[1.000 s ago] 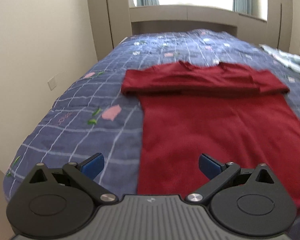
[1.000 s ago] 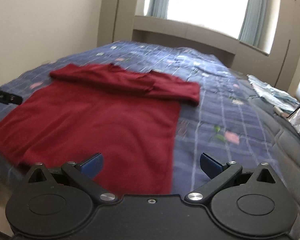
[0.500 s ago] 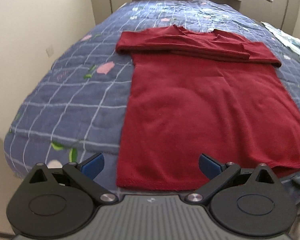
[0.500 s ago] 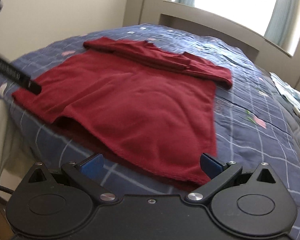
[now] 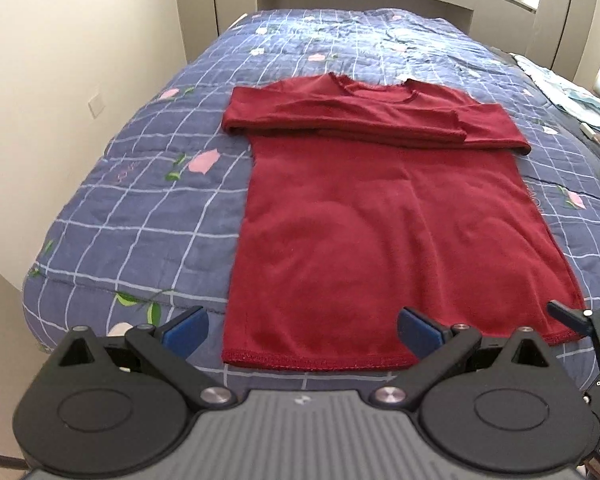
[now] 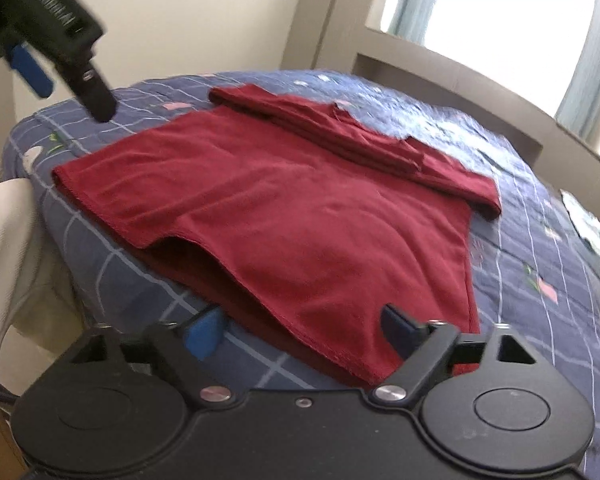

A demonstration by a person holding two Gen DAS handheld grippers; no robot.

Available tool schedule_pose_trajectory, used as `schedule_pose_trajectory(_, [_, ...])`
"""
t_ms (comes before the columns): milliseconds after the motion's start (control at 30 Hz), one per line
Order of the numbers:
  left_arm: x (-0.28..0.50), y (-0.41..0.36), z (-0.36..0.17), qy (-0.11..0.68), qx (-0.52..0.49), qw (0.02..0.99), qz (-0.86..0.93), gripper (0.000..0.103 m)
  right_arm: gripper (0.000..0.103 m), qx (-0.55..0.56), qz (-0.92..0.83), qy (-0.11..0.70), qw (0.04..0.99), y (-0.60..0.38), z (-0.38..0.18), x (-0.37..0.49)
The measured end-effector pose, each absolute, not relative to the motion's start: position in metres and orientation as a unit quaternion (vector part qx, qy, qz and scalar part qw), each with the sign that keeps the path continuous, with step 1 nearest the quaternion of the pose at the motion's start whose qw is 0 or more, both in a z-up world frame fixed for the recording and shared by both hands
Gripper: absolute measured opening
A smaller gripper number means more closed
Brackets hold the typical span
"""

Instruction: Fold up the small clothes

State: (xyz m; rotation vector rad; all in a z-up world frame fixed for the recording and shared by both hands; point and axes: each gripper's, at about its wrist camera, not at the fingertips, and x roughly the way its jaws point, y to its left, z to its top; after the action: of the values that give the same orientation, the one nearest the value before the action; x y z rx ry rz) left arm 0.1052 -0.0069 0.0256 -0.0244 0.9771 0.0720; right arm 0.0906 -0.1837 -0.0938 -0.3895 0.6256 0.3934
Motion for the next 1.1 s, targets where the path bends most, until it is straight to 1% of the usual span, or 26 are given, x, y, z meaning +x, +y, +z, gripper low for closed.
schedule_pose_trajectory(33, [0.105, -0.008, 0.026, 0.469, -0.01, 0.882, 0.035, 0.103, 0.067, -0.193, 0.195, 0.298, 0.914, -0.182, -0.093, 0.089])
schedule_pose_trajectory(67, [0.105, -0.008, 0.026, 0.469, -0.011, 0.882, 0.034, 0.103, 0.053, -0.198, 0.201, 0.294, 0.913, -0.181, -0.092, 0.089])
schedule_pose_trajectory(167, [0.105, -0.008, 0.024, 0.471, -0.011, 0.881, 0.033, 0.103, 0.027, -0.201, 0.215, 0.295, 0.909, -0.179, -0.091, 0.091])
schedule_pose_trajectory(233, [0.105, -0.007, 0.021, 0.474, -0.008, 0.88, 0.035, 0.103, 0.018, -0.192, 0.228, 0.3, 0.906, -0.179, -0.088, 0.094])
schedule_pose_trajectory(333, [0.105, -0.008, 0.015, 0.472, 0.0, 0.881, 0.031, 0.103, 0.015, -0.167, 0.241, 0.31, 0.904, -0.182, -0.079, 0.101])
schedule_pose_trajectory(433, [0.101, -0.011, 0.006, 0.447, 0.021, 0.894, 0.002, 0.103, 0.014, -0.143, 0.253, 0.324, 0.9, -0.187, -0.07, 0.109])
schedule_pose_trajectory(633, [0.083, -0.03, -0.028, 0.416, 0.118, 0.9, -0.06, 0.103, 0.014, -0.115, 0.273, 0.343, 0.892, -0.196, -0.056, 0.124])
schedule_pose_trajectory(700, [0.078, -0.037, -0.037, 0.406, 0.135, 0.901, -0.07, 0.103, 0.014, -0.107, 0.277, 0.343, 0.891, -0.197, -0.053, 0.126])
schedule_pose_trajectory(900, [0.079, -0.061, -0.057, 0.401, 0.159, 0.899, -0.082, 0.103, 0.014, -0.09, 0.285, 0.336, 0.893, -0.203, -0.044, 0.13])
schedule_pose_trajectory(1100, [0.083, -0.072, -0.065, 0.364, 0.189, 0.909, -0.073, 0.103, 0.013, -0.077, 0.282, 0.332, 0.897, -0.208, -0.038, 0.132])
